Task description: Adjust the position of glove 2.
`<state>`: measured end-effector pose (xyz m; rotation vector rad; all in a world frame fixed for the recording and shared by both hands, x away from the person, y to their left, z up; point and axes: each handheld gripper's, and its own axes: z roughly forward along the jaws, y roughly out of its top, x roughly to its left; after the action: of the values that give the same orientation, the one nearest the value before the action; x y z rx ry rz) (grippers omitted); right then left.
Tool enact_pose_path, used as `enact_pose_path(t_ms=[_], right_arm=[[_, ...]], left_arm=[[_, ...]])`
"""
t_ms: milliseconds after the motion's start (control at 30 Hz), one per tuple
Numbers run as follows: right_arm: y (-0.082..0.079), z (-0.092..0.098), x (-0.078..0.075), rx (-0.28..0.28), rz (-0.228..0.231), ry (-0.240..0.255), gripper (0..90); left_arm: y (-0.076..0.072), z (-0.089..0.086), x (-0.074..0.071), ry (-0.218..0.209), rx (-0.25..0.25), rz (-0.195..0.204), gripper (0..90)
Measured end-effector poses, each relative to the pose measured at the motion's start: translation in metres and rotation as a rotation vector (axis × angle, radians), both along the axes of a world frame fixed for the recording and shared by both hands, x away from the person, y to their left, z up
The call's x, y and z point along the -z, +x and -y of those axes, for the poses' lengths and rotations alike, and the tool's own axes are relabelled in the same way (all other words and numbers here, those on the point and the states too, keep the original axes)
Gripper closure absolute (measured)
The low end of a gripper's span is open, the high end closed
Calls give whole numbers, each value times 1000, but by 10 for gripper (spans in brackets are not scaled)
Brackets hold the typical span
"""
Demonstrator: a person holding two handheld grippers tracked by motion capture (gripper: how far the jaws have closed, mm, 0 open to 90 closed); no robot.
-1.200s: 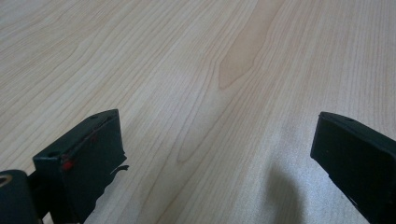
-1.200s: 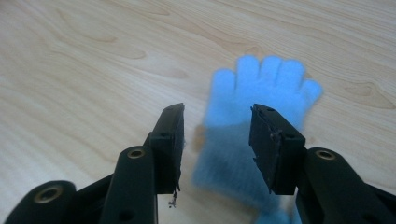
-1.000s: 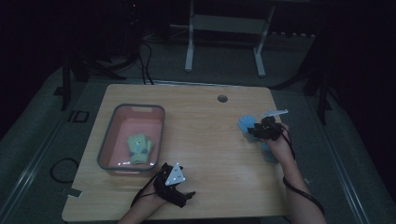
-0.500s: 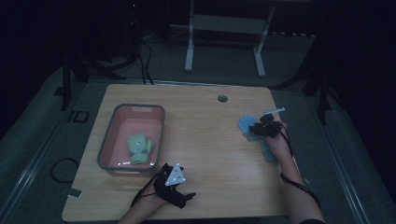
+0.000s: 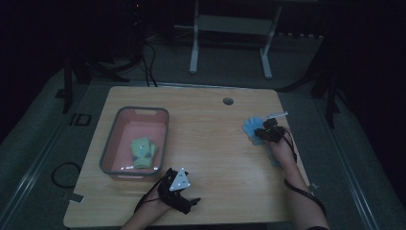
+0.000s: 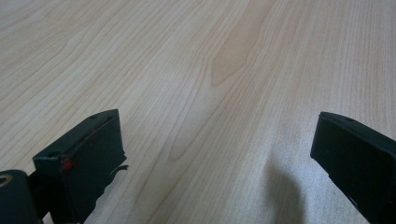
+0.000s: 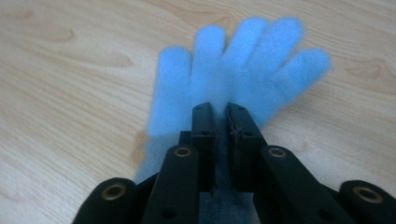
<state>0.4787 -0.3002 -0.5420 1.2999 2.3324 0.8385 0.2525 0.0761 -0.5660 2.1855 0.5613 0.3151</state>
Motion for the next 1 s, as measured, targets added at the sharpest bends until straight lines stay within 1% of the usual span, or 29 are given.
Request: enact_pose_path(t_ms=[67,100,167,233,300,333,367,400,433,500,633,700,767,833,900,967,1000], right_arm=[[-1,0,-1,28,-4,17,860],[-1,0,-1,28,-4,17,860],[-5,-3,-7,56,-7,40,872],[-9,-7,-11,50,-8,45,873],[-15,-11,-16,53,-5,71,873],[-15,-11,-16,53,-5,71,873],[-18,-14,-18,55,-2,78,874],[-26,-20,-23,51,5,83,874],[-29,-23,-24,48,7,83,874],[-38,-30,-29,35,10,98,874],[-60,-44,-42,2,33,126,874],[-72,-51,-52,-7,46,148,874],[-84,-56,-60,-4,60,182,874],[-97,-61,-67,-4,73,197,874],[-108,-67,-72,-16,78,210,874],[-121,-73,-74,-16,90,206,874],[-126,-74,-74,-13,85,224,874]], left_arm=[[0,0,0,-3,-1,0,27],[0,0,0,-3,-1,0,28],[0,0,0,-7,-3,2,27],[-1,-1,0,-6,-2,5,27],[-1,0,0,-3,-1,7,27],[-1,0,0,-3,-1,7,27],[-1,0,0,-1,0,9,27],[-1,0,-1,2,1,10,27],[-1,0,-1,0,1,11,27],[-2,-1,-1,0,1,14,27],[-2,-3,-2,-15,-4,16,28],[-1,-3,-1,-17,-6,16,27],[-1,-4,-1,-18,-9,17,28],[-1,-4,-2,-23,-13,25,27],[-1,-5,-2,-26,-13,24,28],[-2,-5,-2,-26,-13,25,27],[-2,-5,-2,-25,-12,27,27]])
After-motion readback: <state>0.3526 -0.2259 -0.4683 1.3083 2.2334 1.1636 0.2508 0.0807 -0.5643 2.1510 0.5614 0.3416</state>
